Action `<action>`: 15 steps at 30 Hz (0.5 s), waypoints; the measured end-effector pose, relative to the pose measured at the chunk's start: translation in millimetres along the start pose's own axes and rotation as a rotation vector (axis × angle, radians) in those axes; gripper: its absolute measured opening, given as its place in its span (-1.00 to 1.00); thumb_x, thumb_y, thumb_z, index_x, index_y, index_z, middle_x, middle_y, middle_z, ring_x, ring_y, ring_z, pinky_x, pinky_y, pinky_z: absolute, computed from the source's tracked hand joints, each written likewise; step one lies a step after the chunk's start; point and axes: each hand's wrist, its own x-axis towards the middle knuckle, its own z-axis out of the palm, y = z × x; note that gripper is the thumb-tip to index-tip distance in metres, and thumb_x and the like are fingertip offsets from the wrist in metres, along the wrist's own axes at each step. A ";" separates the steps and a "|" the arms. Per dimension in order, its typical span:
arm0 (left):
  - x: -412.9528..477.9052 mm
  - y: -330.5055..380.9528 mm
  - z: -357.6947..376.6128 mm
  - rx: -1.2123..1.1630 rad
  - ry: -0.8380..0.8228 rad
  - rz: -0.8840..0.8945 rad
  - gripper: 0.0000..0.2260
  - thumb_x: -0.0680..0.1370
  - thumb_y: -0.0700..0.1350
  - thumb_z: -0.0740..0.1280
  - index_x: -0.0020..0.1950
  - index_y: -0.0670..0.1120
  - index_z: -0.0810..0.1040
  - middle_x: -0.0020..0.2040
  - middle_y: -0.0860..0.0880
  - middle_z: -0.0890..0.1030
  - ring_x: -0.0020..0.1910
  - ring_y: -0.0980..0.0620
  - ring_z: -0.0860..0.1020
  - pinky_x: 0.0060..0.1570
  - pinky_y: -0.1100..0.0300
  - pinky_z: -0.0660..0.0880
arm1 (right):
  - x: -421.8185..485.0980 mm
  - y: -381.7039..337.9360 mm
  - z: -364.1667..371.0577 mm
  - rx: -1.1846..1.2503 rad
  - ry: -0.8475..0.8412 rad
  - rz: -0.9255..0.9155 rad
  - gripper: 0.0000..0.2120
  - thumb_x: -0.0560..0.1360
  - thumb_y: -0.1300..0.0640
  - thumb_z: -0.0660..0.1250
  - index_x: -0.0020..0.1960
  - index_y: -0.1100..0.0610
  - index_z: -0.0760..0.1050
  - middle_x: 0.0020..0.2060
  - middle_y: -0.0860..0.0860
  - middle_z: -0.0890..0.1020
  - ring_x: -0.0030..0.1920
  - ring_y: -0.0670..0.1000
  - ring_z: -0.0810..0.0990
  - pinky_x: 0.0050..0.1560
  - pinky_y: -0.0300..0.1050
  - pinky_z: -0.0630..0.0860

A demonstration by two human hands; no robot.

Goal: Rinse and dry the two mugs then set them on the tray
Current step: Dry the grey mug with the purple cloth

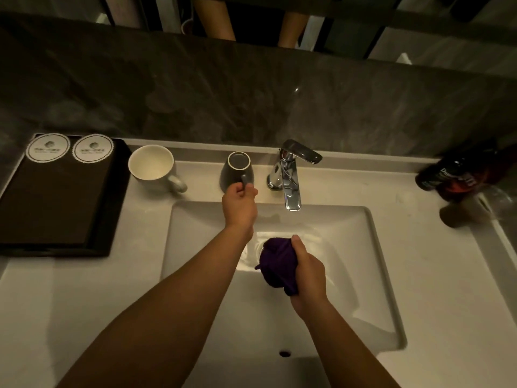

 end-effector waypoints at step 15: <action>-60.4 16.3 -122.3 0.228 -0.050 0.148 -0.75 0.72 0.09 0.18 -0.08 0.08 0.55 -0.18 0.04 0.57 -0.19 0.06 0.49 -0.15 0.09 0.43 | -54.3 -43.2 36.3 -0.186 -0.130 -0.530 -0.88 0.61 -0.06 0.35 0.04 -0.21 0.67 -0.09 -0.11 0.76 0.00 -0.05 0.73 -0.07 -0.21 0.67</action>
